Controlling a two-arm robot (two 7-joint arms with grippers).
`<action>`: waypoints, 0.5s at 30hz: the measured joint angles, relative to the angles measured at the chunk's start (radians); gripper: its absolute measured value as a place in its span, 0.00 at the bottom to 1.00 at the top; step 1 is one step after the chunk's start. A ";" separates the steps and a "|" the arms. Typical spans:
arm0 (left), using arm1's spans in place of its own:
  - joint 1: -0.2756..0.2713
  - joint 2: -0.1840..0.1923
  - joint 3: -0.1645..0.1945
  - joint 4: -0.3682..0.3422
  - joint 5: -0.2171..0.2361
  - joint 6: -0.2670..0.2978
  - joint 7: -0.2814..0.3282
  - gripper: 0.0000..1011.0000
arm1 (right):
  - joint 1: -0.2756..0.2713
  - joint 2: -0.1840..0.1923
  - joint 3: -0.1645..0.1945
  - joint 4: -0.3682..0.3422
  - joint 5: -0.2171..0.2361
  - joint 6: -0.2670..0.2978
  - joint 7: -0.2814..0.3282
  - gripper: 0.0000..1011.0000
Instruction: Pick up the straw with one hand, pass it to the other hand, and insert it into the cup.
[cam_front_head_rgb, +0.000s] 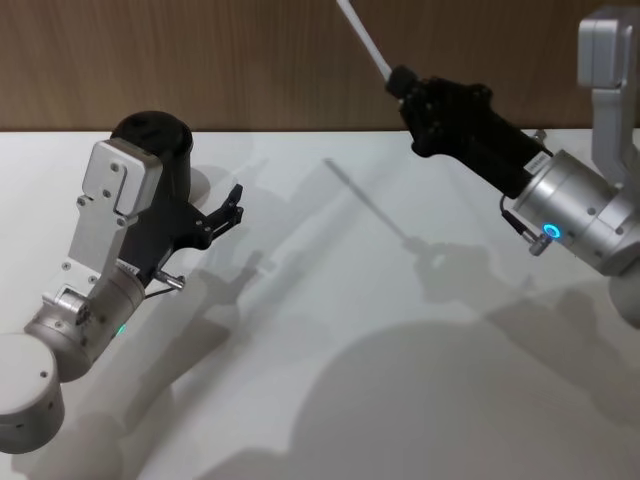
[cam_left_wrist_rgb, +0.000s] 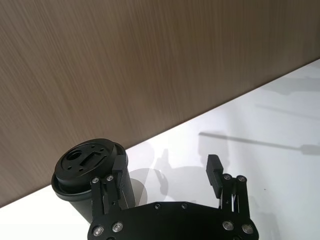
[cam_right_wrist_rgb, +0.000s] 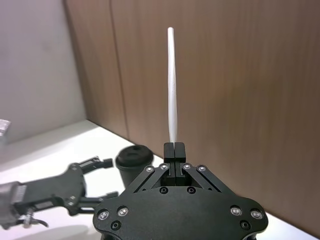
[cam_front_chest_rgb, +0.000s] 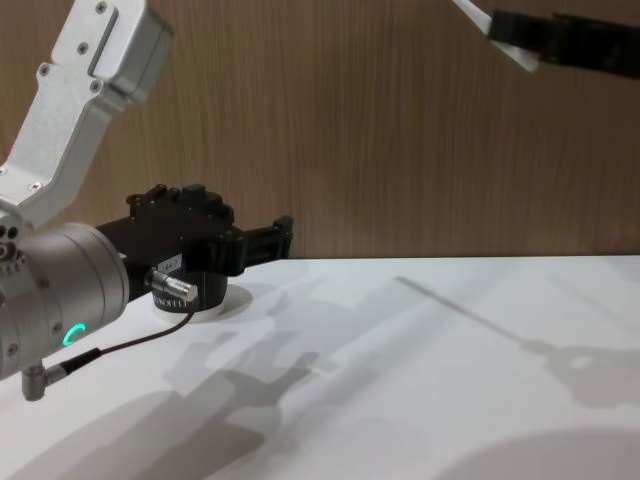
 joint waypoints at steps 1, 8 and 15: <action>0.000 0.000 0.000 0.000 0.000 0.000 0.000 0.99 | 0.013 -0.004 -0.006 0.010 0.014 0.000 0.019 0.00; 0.000 0.000 0.000 0.000 0.000 0.000 0.000 0.99 | 0.065 -0.033 -0.030 0.059 0.081 0.008 0.084 0.00; 0.000 0.000 0.000 0.000 0.000 0.000 0.000 0.99 | 0.095 -0.066 -0.050 0.094 0.144 0.033 0.124 0.00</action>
